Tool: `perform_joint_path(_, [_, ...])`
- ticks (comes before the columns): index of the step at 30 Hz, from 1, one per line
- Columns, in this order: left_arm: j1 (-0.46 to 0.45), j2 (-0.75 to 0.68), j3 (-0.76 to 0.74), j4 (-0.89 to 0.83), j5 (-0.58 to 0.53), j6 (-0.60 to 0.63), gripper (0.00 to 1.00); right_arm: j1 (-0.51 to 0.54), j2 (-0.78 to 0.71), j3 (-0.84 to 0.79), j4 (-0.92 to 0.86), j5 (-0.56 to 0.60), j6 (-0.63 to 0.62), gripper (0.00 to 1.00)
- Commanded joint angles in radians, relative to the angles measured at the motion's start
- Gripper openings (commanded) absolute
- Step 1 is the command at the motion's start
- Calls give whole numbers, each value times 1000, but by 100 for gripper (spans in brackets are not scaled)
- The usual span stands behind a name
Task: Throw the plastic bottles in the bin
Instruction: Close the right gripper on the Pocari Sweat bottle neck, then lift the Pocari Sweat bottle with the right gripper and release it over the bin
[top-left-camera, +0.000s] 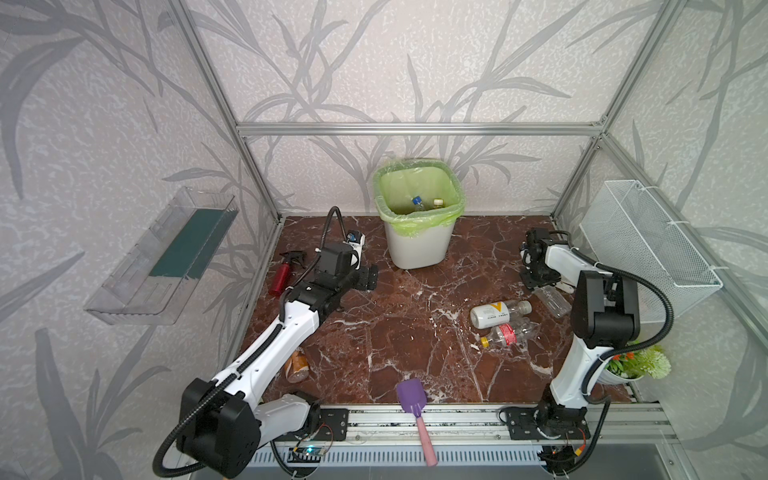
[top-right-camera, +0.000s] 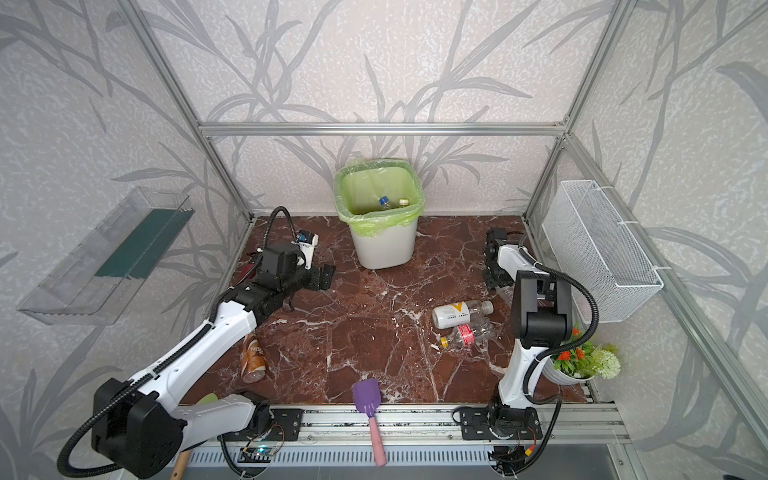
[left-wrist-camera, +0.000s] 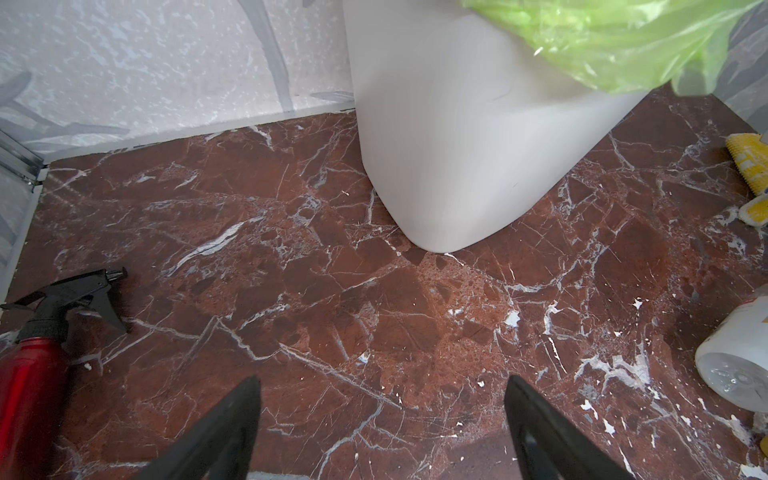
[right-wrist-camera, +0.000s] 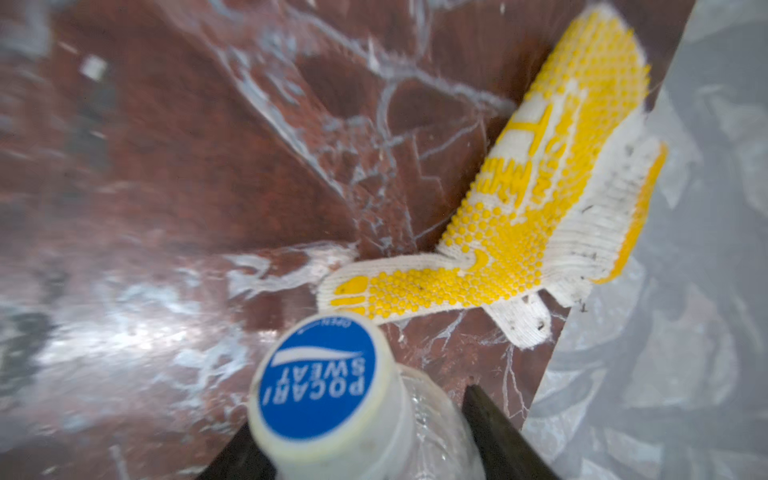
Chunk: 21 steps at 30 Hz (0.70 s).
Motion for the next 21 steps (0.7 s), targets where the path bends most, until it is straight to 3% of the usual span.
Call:
perform_joint_path(1, [6,-32,7,2,-7,20,91,41,-83,46,-41,3,34,61])
perform_joint_path(10, [6,-50,7,1,-7,17,91,172,-264,8,34,-12,143,59])
perform_joint_path(13, [6,-57,6,2,-7,14,91,217,-369,-95,161,-55,180,59])
perform_joint_path(17, [6,-65,6,4,-3,9,91,290,-555,-320,486,-139,183,59])
perform_joint_path(21, [6,-69,4,6,-2,4,91,304,-696,-410,610,-177,240,58])
